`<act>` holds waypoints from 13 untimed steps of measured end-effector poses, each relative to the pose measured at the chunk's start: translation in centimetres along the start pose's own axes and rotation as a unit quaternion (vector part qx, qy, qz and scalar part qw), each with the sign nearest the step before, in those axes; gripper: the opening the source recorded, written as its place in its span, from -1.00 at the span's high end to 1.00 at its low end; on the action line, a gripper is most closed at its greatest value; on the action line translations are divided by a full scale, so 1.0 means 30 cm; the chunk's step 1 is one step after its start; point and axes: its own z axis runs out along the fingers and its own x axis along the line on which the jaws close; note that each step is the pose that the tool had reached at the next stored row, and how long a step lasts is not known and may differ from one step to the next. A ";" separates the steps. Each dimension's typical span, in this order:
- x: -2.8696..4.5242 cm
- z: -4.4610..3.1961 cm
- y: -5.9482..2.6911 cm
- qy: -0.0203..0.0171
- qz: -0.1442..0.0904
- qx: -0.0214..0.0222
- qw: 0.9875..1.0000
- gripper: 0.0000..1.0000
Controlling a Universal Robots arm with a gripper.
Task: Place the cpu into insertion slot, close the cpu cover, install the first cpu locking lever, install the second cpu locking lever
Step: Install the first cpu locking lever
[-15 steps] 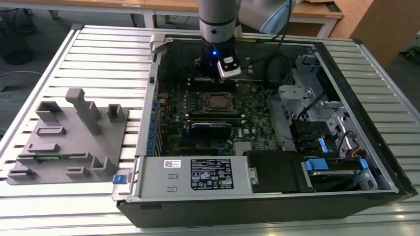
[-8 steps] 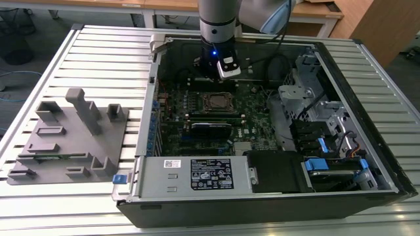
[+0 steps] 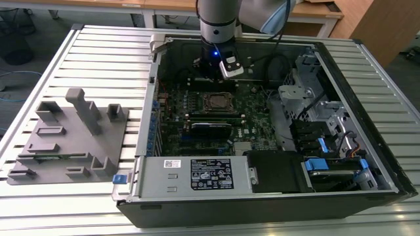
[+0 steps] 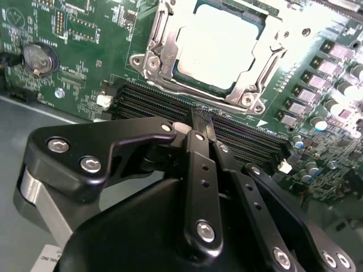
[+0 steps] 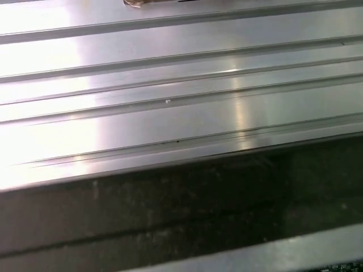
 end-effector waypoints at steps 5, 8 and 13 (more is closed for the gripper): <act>-0.004 0.002 0.000 0.003 -0.022 -0.001 1.000 0.79; -0.005 0.002 0.001 0.003 -0.024 -0.001 1.000 0.79; -0.006 -0.002 0.001 0.002 -0.024 0.004 1.000 0.79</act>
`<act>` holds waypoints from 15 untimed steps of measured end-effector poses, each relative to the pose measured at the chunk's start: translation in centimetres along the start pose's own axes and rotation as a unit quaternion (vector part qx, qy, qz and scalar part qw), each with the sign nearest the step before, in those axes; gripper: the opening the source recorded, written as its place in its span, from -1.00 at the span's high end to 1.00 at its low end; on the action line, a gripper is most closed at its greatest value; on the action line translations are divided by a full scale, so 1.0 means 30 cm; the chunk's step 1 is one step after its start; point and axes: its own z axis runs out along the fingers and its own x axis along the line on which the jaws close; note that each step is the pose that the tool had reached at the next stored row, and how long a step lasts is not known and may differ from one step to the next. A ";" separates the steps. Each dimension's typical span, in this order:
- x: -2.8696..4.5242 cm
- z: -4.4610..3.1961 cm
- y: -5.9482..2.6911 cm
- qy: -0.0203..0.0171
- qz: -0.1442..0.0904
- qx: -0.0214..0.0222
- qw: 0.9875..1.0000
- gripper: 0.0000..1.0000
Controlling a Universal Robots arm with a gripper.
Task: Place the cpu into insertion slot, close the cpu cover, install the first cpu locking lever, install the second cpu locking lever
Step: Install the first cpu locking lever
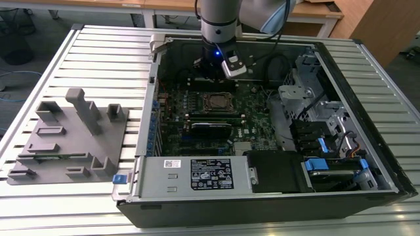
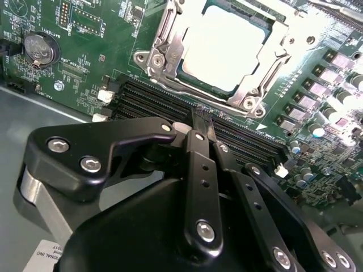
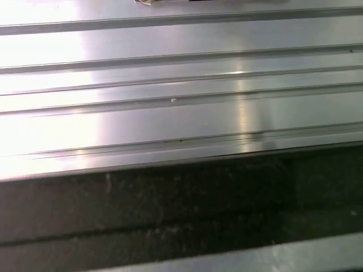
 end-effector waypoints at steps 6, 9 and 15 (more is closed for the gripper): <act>-0.001 -0.007 0.001 -0.007 -0.005 0.060 0.998 0.79; -0.001 -0.008 -0.002 -0.007 -0.006 0.060 0.998 0.79; -0.006 -0.011 -0.037 -0.007 -0.006 0.060 0.998 0.79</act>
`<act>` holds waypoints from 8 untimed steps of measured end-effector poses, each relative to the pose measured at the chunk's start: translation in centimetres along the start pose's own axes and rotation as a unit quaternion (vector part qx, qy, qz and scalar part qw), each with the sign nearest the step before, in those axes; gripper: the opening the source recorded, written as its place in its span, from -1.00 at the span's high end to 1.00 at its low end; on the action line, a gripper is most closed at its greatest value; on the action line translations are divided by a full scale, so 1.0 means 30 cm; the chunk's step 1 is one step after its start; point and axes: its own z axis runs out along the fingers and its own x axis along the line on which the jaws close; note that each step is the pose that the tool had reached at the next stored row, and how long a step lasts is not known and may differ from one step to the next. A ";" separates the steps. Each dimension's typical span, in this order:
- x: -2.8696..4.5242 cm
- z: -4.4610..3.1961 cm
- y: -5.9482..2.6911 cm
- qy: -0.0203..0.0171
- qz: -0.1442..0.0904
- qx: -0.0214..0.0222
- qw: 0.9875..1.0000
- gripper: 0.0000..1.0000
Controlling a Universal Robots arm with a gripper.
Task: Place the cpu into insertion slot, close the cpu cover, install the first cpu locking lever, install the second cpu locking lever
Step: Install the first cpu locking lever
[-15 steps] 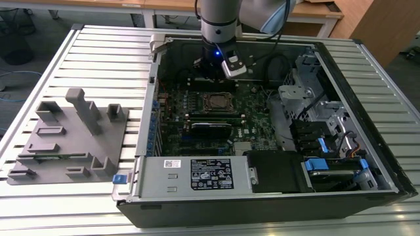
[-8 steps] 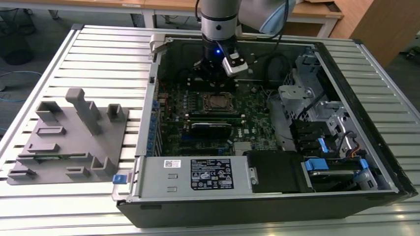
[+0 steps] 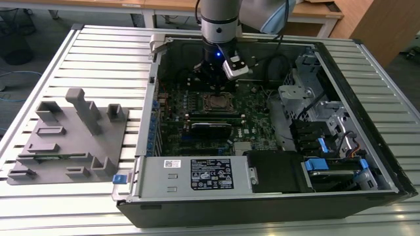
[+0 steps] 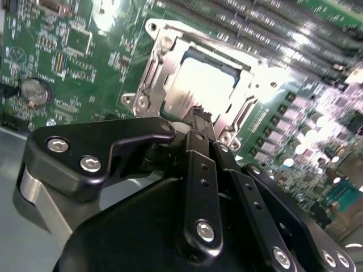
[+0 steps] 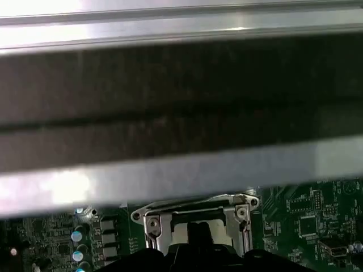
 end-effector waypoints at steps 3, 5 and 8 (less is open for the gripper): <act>-0.003 0.001 -0.025 0.000 0.000 0.000 1.000 0.79; -0.005 0.001 -0.042 0.000 0.000 0.000 1.000 0.79; -0.006 0.002 -0.056 0.000 0.000 0.000 1.000 0.79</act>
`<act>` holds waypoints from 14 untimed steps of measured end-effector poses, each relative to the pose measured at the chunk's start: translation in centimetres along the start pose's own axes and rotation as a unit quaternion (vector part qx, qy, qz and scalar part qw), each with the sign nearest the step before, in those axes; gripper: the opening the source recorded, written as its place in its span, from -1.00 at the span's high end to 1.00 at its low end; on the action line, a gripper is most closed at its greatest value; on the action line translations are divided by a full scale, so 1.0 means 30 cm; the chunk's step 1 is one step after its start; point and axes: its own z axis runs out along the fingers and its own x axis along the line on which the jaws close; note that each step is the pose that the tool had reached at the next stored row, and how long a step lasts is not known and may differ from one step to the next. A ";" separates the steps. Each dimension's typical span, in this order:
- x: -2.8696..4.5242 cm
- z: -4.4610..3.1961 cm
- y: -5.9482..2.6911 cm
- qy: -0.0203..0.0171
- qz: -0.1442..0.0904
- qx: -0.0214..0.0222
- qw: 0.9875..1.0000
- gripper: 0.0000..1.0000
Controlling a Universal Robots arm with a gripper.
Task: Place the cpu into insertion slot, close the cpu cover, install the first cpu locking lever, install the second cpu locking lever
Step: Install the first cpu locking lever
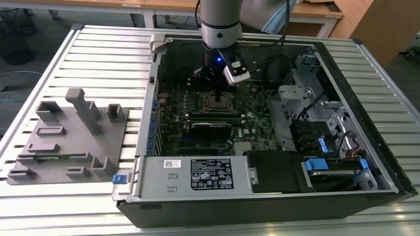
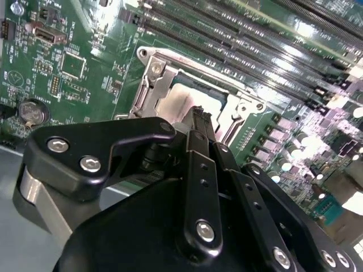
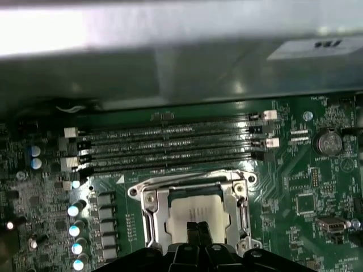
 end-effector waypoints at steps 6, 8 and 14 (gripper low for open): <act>-0.015 0.001 -0.001 0.001 0.000 0.000 1.000 0.79; -0.015 0.002 -0.001 0.000 -0.005 0.000 1.000 0.79; -0.016 0.004 -0.005 0.000 -0.024 -0.002 1.000 0.79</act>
